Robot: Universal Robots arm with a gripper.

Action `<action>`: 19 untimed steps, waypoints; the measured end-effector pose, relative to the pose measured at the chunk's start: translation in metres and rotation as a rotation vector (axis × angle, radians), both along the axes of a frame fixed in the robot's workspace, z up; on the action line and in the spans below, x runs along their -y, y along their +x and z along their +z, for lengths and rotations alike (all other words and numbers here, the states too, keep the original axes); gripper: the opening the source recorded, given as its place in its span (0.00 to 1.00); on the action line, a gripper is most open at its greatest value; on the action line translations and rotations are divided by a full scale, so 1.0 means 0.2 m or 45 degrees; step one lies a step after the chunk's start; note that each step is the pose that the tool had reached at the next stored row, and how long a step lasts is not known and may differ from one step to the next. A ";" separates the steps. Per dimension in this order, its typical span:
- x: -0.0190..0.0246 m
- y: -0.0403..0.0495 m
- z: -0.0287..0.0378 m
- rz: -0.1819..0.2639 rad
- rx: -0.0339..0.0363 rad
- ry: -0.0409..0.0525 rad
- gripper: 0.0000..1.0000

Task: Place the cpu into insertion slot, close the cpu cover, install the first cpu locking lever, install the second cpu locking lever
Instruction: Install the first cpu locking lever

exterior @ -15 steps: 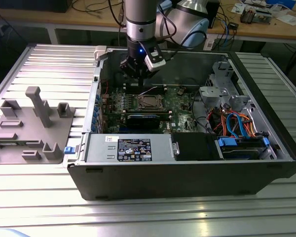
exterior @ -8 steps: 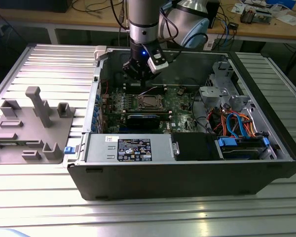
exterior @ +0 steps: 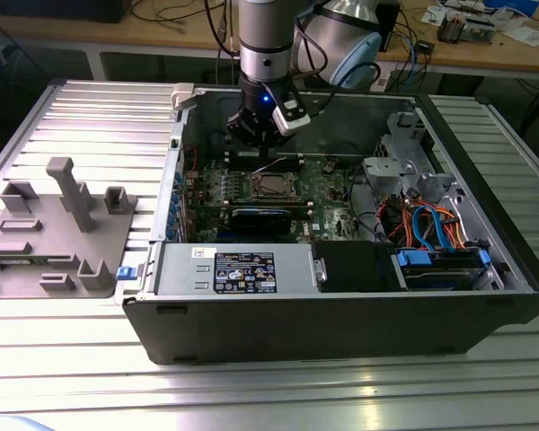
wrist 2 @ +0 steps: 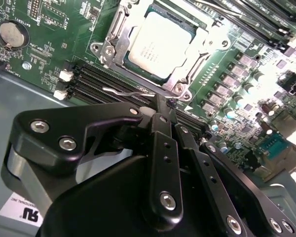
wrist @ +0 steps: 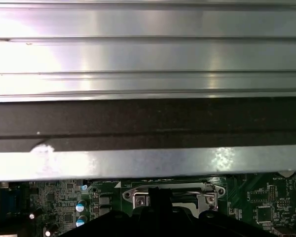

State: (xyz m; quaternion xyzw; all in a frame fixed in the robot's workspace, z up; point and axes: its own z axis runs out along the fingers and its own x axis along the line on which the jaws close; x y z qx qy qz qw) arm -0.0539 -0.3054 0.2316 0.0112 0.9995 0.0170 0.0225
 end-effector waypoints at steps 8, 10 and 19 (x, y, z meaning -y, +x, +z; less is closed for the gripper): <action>-0.014 0.024 -0.019 0.001 -0.0008 -0.002 0.11; -0.017 0.028 -0.023 0.002 -0.0008 -0.002 0.11; -0.024 0.052 -0.031 0.003 -0.0009 -0.002 0.11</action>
